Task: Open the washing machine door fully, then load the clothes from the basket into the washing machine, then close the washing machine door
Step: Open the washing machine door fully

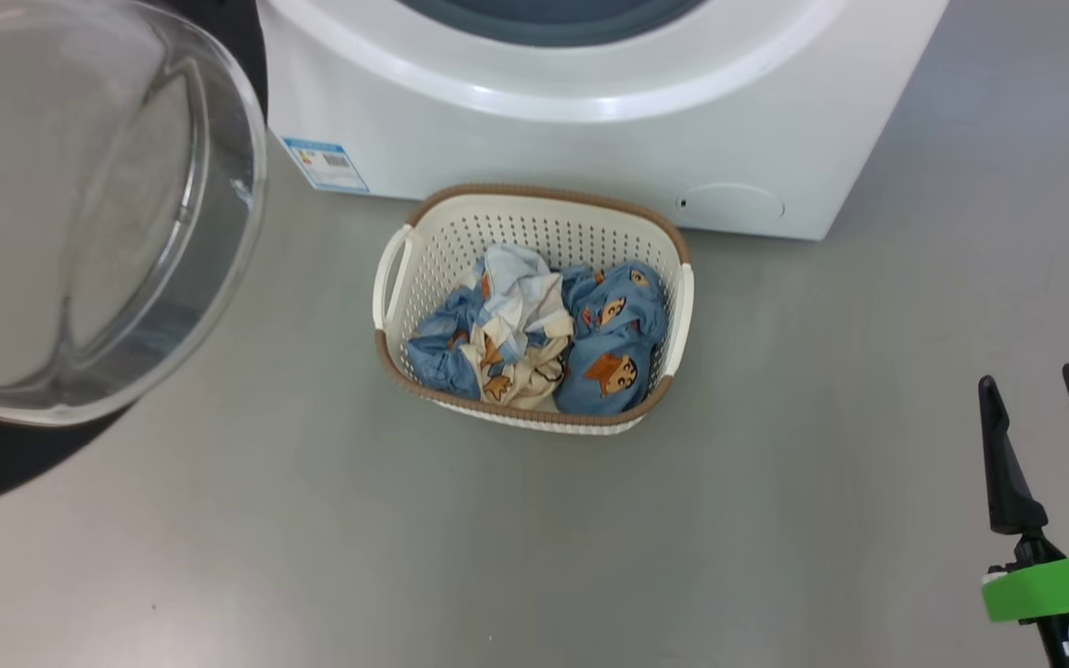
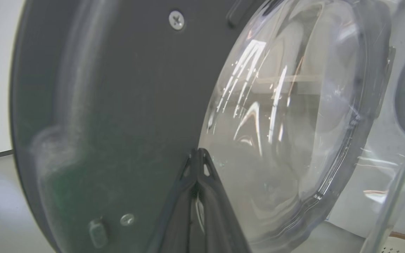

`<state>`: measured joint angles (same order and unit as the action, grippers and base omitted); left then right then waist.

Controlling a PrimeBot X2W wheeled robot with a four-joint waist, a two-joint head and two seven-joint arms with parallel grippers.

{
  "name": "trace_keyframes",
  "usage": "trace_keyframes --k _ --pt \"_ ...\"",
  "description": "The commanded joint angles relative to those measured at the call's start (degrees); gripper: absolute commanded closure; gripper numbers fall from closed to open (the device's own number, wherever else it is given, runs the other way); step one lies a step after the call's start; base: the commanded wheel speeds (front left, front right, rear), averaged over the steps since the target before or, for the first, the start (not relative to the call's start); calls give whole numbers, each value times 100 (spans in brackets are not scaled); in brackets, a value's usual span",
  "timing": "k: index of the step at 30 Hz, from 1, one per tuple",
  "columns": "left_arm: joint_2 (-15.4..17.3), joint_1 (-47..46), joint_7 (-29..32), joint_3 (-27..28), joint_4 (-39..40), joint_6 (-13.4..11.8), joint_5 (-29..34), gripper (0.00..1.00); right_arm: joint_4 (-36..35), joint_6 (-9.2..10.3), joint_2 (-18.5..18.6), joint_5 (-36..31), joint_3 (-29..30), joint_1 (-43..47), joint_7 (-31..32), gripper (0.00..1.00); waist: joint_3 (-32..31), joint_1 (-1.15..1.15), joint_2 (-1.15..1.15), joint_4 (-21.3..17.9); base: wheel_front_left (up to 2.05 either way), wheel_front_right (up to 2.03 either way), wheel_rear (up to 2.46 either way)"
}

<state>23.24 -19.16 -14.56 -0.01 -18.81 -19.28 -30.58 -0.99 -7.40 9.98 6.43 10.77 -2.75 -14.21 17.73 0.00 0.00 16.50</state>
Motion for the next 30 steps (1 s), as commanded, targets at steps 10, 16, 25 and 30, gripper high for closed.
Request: trace_keyframes --k 10,16,25,30 --pt "384 -737 -42 803 -603 288 252 100 -273 -9 200 -23 -28 -259 49 0 387 0 0 31 0 0 0" --pt "356 -924 -43 1059 -857 438 413 100 -260 -9 208 -18 -50 -311 47 0 414 0 0 2 0 0 0" --pt "-102 -556 -43 1446 -316 495 746 100 -181 -9 159 -22 -136 -359 27 0 341 0 0 -47 0 0 0" --pt "-538 58 -43 1713 361 466 999 100 -103 -9 71 -31 -164 -336 -1 0 189 0 0 -97 0 0 0"
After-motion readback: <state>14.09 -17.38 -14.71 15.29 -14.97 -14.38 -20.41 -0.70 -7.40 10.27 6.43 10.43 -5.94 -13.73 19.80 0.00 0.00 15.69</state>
